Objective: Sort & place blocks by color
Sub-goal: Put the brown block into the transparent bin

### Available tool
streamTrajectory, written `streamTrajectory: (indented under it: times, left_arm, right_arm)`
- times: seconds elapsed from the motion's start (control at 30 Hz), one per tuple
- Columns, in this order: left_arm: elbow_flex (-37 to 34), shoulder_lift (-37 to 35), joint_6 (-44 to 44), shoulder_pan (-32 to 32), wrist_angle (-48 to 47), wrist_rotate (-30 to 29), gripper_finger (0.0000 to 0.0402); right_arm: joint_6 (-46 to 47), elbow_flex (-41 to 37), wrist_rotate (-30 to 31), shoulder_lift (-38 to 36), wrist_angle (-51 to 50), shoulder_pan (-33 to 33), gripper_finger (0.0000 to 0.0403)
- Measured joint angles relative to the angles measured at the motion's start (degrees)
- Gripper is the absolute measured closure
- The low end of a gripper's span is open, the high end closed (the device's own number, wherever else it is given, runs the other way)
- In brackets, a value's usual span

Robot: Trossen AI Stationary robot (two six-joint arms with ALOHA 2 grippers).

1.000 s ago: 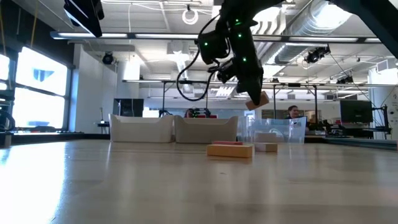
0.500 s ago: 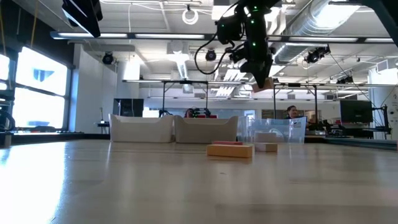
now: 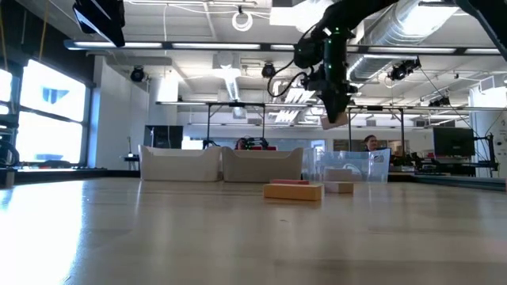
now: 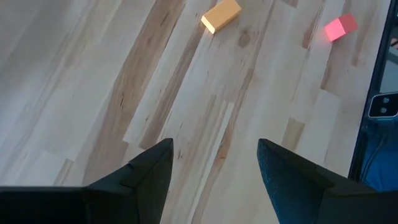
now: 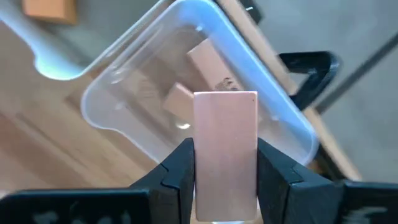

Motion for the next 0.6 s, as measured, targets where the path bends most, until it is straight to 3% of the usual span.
streamTrajectory:
  times: [0.17,0.6]
  left_arm:
    - [0.0,0.0,-2.3,0.0,0.0,0.1,0.0183]
    - [0.0,0.0,-6.2,-2.9,0.0,0.3,0.0183]
  right_arm:
    - [0.0,0.0,-7.3,2.7,-0.2,-2.1,0.0299]
    - [0.8,0.0,-7.3,9.5,-0.4,-2.4,0.0289]
